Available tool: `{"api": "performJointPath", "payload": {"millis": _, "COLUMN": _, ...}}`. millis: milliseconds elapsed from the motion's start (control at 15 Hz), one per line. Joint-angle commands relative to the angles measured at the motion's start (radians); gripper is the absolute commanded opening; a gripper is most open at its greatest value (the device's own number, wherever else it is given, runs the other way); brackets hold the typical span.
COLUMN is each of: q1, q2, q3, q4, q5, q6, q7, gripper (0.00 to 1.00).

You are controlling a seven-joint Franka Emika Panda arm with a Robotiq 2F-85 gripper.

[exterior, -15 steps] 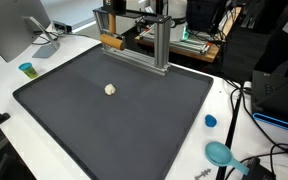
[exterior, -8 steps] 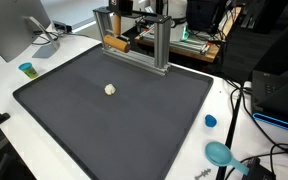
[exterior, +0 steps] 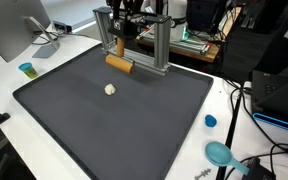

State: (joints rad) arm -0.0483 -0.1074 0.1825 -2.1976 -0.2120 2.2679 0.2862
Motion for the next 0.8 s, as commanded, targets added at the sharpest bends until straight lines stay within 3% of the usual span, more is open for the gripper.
{"api": "performJointPath", "payload": {"millis": 0, "q1": 0.009, "q2": 0.162, "q3": -0.094, "q4": 0.122, "q5": 0.054, "q6": -0.02, "q7": -0.168, "gripper": 0.21}}
{"api": "performJointPath", "payload": {"millis": 67, "q1": 0.008, "q2": 0.184, "q3": -0.109, "q4": 0.146, "q5": 0.059, "q6": -0.048, "q7": -0.18, "gripper": 0.21}}
{"api": "performJointPath", "payload": {"millis": 133, "q1": 0.029, "q2": 0.13, "q3": -0.106, "q4": 0.071, "q5": 0.024, "q6": -0.003, "q7": -0.12, "gripper": 0.46}}
{"api": "performJointPath", "payload": {"millis": 333, "q1": 0.024, "q2": 0.195, "q3": -0.135, "q4": 0.116, "q5": 0.034, "q6": -0.007, "q7": -0.161, "gripper": 0.46}}
{"api": "performJointPath", "payload": {"millis": 400, "q1": 0.027, "q2": 0.2, "q3": -0.136, "q4": 0.116, "q5": 0.025, "q6": 0.017, "q7": -0.141, "gripper": 0.21}}
{"api": "performJointPath", "payload": {"millis": 733, "q1": 0.018, "q2": 0.28, "q3": -0.169, "q4": 0.138, "q5": 0.054, "q6": 0.076, "q7": -0.149, "gripper": 0.21}}
